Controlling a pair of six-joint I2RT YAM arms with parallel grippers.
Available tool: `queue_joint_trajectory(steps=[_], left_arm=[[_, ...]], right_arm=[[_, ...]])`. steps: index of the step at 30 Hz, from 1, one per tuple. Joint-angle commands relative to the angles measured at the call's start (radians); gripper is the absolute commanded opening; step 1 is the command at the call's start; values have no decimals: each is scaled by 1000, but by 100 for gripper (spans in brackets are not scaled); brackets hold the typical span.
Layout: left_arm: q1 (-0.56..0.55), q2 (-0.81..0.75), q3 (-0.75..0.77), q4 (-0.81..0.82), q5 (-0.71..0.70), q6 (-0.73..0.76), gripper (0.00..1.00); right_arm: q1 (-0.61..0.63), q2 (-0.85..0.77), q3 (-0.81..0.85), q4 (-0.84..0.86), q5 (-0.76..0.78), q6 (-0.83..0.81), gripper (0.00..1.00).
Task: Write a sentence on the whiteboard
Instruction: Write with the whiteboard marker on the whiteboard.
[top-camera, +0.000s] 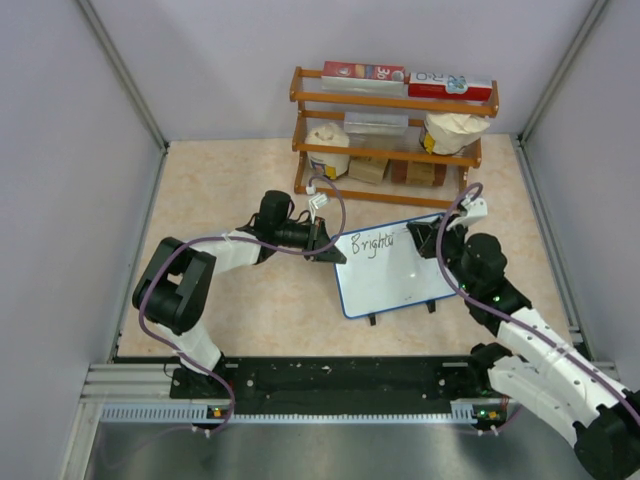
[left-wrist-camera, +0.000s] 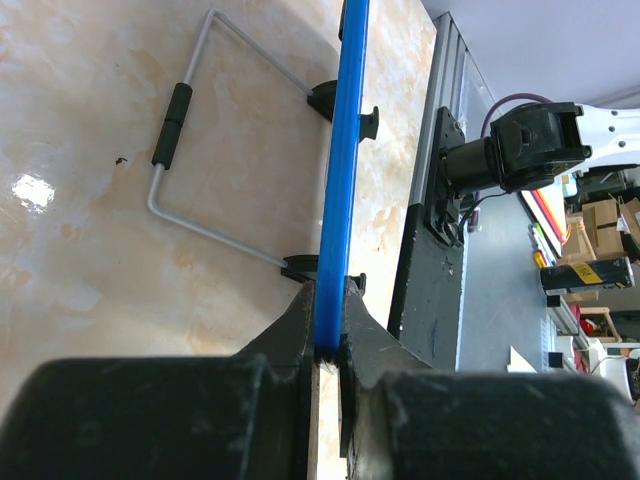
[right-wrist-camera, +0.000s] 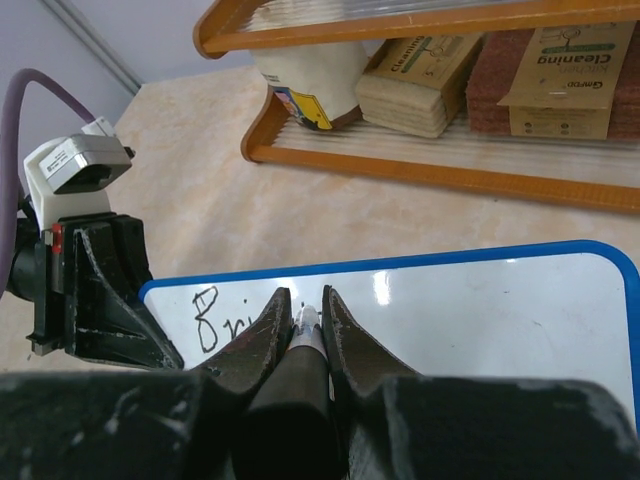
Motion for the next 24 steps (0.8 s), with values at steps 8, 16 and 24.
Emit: queue_joint_trajectory(steps=[8,16,24], left_arm=[[-14,35,-12,-58,-122,124,0],[-12,38,-10,-60,-124,124,0],[-14,38,-10,-60,-122,124,0]], right_arm=[[-10,69,24,38,19,-17,0],[-8,60,12,-5,28,-15,0],[-8,38,-25,-34,17,-11,0]])
